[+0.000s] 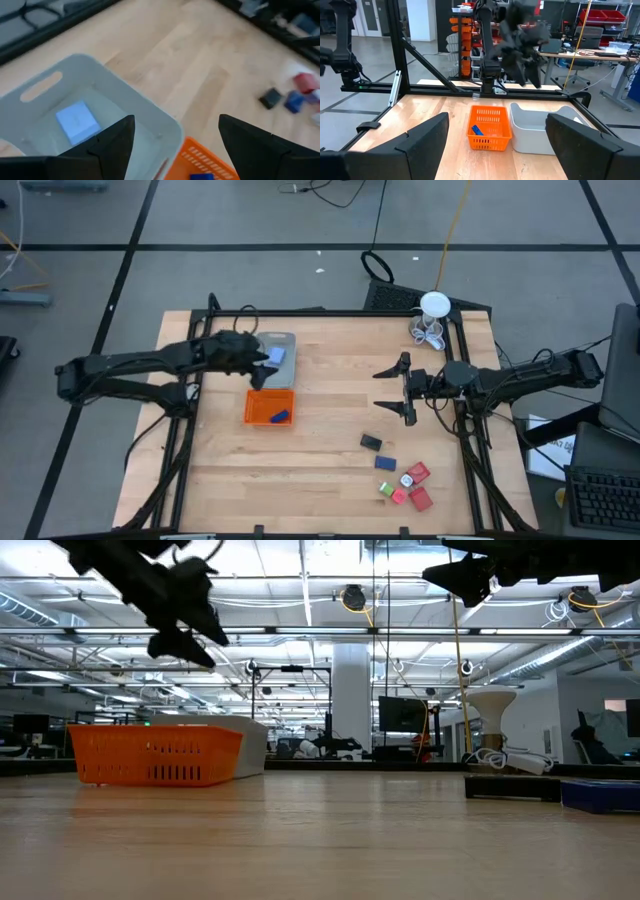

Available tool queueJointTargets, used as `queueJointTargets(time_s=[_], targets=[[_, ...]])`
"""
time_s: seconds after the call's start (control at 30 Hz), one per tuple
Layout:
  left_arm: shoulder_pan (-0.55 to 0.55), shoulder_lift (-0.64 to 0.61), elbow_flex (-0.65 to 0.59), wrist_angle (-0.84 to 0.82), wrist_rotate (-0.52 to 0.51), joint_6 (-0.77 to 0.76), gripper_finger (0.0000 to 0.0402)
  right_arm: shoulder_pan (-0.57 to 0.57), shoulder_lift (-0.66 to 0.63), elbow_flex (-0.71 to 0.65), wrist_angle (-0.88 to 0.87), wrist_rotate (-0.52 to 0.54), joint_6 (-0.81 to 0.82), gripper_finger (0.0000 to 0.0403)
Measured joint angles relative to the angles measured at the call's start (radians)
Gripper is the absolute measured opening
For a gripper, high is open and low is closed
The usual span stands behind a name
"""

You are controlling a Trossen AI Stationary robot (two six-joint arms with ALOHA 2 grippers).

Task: Pick & Place Office items
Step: Put the top red charger adapter into the gray bin

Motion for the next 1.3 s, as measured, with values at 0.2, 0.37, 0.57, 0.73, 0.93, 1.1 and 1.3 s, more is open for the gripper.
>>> queueJointTargets(time_s=[0.2,0.37,0.57,0.73,0.93,1.1,1.3], targets=[[-0.031,-0.149,0.000,-0.088,0.052,0.005,0.0292,0.000,0.000,0.000,0.000,0.017,0.000,0.0320],[-0.126,-0.217,0.000,-0.083,-0.001,0.111,0.0292,0.002,0.000,0.000,0.001,0.017,0.001,0.0320],[-0.263,-0.236,0.000,-0.075,-0.095,0.162,0.0292,0.034,-0.029,0.000,0.000,0.015,0.001,0.0320],[-0.360,-0.236,-0.013,-0.037,-0.189,0.183,0.0292,0.087,-0.067,0.000,-0.014,-0.052,0.006,0.0320],[-0.429,-0.273,-0.151,0.194,-0.219,0.252,0.0292,0.141,-0.114,0.000,-0.084,-0.116,0.089,0.0320],[-0.446,-0.314,-0.322,0.347,-0.220,0.206,0.0292,0.199,-0.161,0.000,-0.172,-0.116,0.185,0.0320],[-0.457,-0.436,-0.434,0.413,-0.210,0.174,0.0292,0.298,-0.211,0.000,-0.172,-0.116,0.205,0.0320]])
